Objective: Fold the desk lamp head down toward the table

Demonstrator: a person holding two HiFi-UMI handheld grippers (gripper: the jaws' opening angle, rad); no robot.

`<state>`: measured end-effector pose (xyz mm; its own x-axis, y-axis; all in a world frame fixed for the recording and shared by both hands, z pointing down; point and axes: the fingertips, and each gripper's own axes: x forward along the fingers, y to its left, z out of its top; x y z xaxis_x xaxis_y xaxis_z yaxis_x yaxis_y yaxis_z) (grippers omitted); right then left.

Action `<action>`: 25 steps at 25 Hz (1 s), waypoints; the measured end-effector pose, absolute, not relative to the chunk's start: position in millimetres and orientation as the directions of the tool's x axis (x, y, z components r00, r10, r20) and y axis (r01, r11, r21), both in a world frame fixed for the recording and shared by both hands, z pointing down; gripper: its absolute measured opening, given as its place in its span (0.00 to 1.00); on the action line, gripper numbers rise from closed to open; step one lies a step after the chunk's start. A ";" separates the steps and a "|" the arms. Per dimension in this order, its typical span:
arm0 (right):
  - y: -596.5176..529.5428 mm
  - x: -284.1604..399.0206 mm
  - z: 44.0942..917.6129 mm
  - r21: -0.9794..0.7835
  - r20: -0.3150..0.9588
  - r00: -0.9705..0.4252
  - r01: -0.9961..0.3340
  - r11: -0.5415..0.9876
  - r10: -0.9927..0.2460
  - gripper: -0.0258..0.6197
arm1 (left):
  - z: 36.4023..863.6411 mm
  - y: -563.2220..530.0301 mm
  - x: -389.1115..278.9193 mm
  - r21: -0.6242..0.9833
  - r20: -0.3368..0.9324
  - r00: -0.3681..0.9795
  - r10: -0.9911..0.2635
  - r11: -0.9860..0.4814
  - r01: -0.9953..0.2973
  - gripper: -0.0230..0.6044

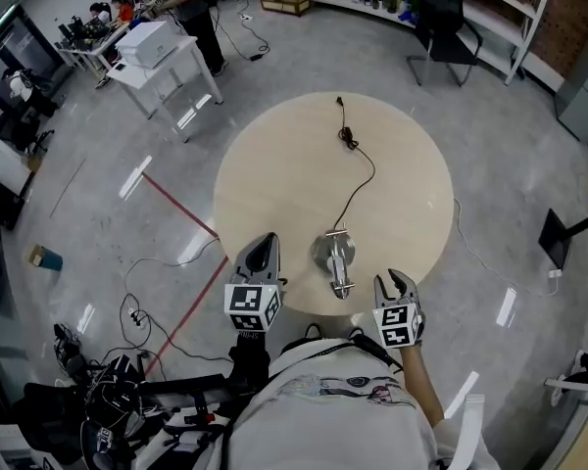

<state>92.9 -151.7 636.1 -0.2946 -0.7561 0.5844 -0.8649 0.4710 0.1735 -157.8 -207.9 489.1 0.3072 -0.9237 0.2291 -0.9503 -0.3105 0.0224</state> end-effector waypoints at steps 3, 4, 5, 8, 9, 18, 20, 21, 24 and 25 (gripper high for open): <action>-178.9 114.1 563.3 0.254 0.414 -0.236 -0.898 0.360 -0.879 0.09 | 470.4 -210.5 -151.2 0.011 0.195 0.316 -0.929 -0.320 -0.947 0.04; -186.3 117.7 538.8 0.259 0.358 -0.228 -0.907 0.331 -0.905 0.05 | 462.3 -211.6 -148.4 0.006 0.181 0.319 -0.930 -0.323 -0.946 0.04; -192.4 119.4 515.3 0.252 0.307 -0.227 -0.917 0.309 -0.924 0.05 | 454.1 -213.0 -145.5 0.002 0.165 0.323 -0.932 -0.327 -0.945 0.04; -204.6 120.0 459.6 0.190 0.179 -0.244 -0.942 0.277 -0.953 0.05 | 433.7 -218.6 -136.8 -0.009 0.117 0.336 -0.935 -0.339 -0.941 0.04; -207.2 119.3 447.7 0.171 0.147 -0.249 -0.947 0.273 -0.957 0.05 | 429.5 -220.8 -134.5 -0.013 0.104 0.340 -0.935 -0.343 -0.939 0.04; -209.4 103.9 419.6 0.133 0.080 -0.270 -0.951 0.279 -0.960 0.05 | 418.4 -224.7 -127.7 -0.017 0.073 0.350 -0.934 -0.352 -0.936 0.04; -210.1 103.7 417.7 0.126 0.073 -0.272 -0.952 0.279 -0.960 0.05 | 419.2 -225.2 -126.3 -0.017 0.073 0.352 -0.933 -0.354 -0.935 0.04; -211.0 104.4 416.3 0.122 0.068 -0.272 -0.953 0.279 -0.960 0.05 | 419.1 -226.0 -125.2 -0.017 0.073 0.354 -0.932 -0.356 -0.934 0.04; -215.4 107.1 413.1 0.111 0.058 -0.270 -0.955 0.275 -0.961 0.05 | 417.9 -229.5 -123.6 -0.019 0.070 0.354 -0.933 -0.356 -0.934 0.04; -215.8 107.3 412.6 0.110 0.057 -0.269 -0.955 0.274 -0.961 0.05 | 418.1 -229.7 -123.8 -0.019 0.070 0.353 -0.933 -0.355 -0.935 0.04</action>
<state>107.3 -215.8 412.6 -0.2689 -0.9615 0.0572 -0.9555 0.2738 0.1101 -123.8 -229.7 418.1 0.3533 -0.9329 0.0704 -0.9345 -0.3554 -0.0192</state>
